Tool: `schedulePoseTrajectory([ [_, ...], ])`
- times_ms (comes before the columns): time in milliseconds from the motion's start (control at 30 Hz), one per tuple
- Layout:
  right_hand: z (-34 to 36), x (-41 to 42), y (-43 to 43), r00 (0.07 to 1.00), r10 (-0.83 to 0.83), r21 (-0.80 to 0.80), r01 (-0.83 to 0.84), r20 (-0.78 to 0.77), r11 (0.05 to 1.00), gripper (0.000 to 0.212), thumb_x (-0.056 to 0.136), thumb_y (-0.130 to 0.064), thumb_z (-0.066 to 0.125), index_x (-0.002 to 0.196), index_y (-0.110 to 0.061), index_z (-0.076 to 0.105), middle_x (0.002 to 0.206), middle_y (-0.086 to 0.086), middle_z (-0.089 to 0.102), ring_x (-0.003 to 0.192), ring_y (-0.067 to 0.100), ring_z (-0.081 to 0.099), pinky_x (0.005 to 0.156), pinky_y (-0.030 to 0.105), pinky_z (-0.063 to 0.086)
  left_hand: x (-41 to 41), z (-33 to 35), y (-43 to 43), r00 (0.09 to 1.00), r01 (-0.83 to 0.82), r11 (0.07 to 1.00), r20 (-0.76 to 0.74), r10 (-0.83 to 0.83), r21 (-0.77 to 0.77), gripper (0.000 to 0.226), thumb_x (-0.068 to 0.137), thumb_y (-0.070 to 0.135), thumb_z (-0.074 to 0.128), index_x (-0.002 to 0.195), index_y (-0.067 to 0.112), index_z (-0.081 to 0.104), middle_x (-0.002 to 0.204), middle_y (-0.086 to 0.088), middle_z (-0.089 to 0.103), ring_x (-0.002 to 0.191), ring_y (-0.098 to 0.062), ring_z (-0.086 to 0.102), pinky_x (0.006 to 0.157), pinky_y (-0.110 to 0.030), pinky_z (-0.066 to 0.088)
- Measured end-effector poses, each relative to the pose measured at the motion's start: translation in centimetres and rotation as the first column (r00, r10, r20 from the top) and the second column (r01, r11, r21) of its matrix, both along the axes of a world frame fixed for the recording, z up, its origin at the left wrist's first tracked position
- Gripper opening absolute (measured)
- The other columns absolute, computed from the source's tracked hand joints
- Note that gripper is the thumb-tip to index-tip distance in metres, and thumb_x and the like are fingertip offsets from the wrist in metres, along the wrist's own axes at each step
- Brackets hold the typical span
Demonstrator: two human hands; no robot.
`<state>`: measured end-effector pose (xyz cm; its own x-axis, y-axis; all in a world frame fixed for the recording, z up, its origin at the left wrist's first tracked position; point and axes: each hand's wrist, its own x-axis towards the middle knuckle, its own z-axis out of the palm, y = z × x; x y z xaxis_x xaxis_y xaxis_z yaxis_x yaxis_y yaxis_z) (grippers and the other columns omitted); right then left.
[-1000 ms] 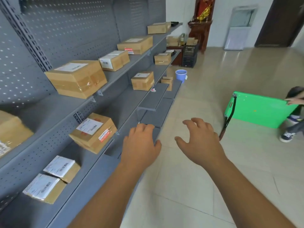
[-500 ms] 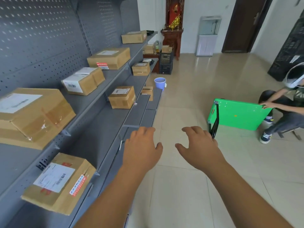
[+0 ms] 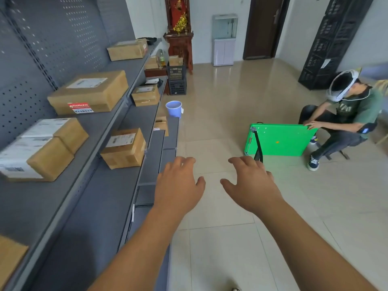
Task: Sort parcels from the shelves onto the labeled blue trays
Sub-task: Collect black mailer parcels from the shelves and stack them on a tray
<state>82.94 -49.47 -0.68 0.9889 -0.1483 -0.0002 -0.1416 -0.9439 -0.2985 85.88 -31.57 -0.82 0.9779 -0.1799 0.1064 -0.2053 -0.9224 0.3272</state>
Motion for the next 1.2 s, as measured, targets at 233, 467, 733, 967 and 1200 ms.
schedulePoseTrajectory([
  [233, -1.2, 12.2, -3.9, 0.999, -0.03, 0.025, 0.03, 0.01, 0.999, 0.064, 0.094, -0.055, 0.054, 0.15, -0.031, 0.036, 0.153, -0.002, 0.042, 0.139, 0.027, 0.039, 0.109, 0.05, 0.039, 12.0, -0.8, -4.0, 0.999, 0.027, 1.0, -0.019, -0.027, -0.007, 0.057, 0.098, 0.046, 0.053, 0.15, 0.027, 0.04, 0.151, 0.001, 0.044, 0.135, -0.025, 0.043, 0.104, -0.042, 0.04],
  [467, 0.4, 26.4, -7.9, 0.998, 0.006, 0.089, -0.011, 0.058, 0.996, 0.062, 0.091, -0.052, 0.058, 0.147, -0.029, 0.041, 0.149, -0.002, 0.046, 0.134, 0.027, 0.043, 0.104, 0.045, 0.04, 24.5, 1.0, -8.7, 1.0, 0.01, 0.999, -0.01, -0.011, -0.032, 0.054, 0.097, 0.046, 0.054, 0.146, 0.028, 0.044, 0.146, 0.004, 0.047, 0.131, -0.024, 0.046, 0.101, -0.039, 0.043],
  [733, -0.3, 39.5, -9.1, 0.996, 0.079, 0.098, -0.082, 0.03, 0.992, 0.063, 0.092, -0.05, 0.059, 0.148, -0.03, 0.04, 0.15, -0.003, 0.044, 0.134, 0.028, 0.042, 0.105, 0.044, 0.039, 37.3, 0.3, -10.1, 0.999, -0.048, 0.998, -0.02, 0.047, -0.042, 0.055, 0.096, 0.044, 0.056, 0.148, 0.028, 0.042, 0.146, 0.004, 0.046, 0.127, -0.023, 0.047, 0.097, -0.038, 0.044],
  [967, -0.6, 53.4, -7.9, 0.995, 0.088, 0.061, -0.09, 0.04, 0.994, 0.063, 0.093, -0.048, 0.058, 0.15, -0.031, 0.037, 0.152, -0.003, 0.041, 0.137, 0.027, 0.04, 0.105, 0.042, 0.038, 51.9, -0.8, -8.4, 0.999, -0.046, 0.999, 0.013, 0.046, -0.028, 0.056, 0.096, 0.044, 0.056, 0.148, 0.026, 0.042, 0.148, 0.002, 0.046, 0.133, -0.025, 0.045, 0.102, -0.04, 0.042],
  [1200, 0.3, 67.3, -8.0, 1.0, -0.009, -0.01, 0.009, 0.01, 1.0, 0.062, 0.095, -0.044, 0.057, 0.151, -0.03, 0.035, 0.153, -0.001, 0.041, 0.136, 0.028, 0.04, 0.108, 0.046, 0.038, 67.9, -0.2, -7.1, 1.0, 0.011, 1.0, 0.008, -0.011, 0.003, 0.054, 0.096, 0.044, 0.055, 0.145, 0.026, 0.045, 0.141, 0.0, 0.05, 0.128, -0.026, 0.049, 0.101, -0.043, 0.045],
])
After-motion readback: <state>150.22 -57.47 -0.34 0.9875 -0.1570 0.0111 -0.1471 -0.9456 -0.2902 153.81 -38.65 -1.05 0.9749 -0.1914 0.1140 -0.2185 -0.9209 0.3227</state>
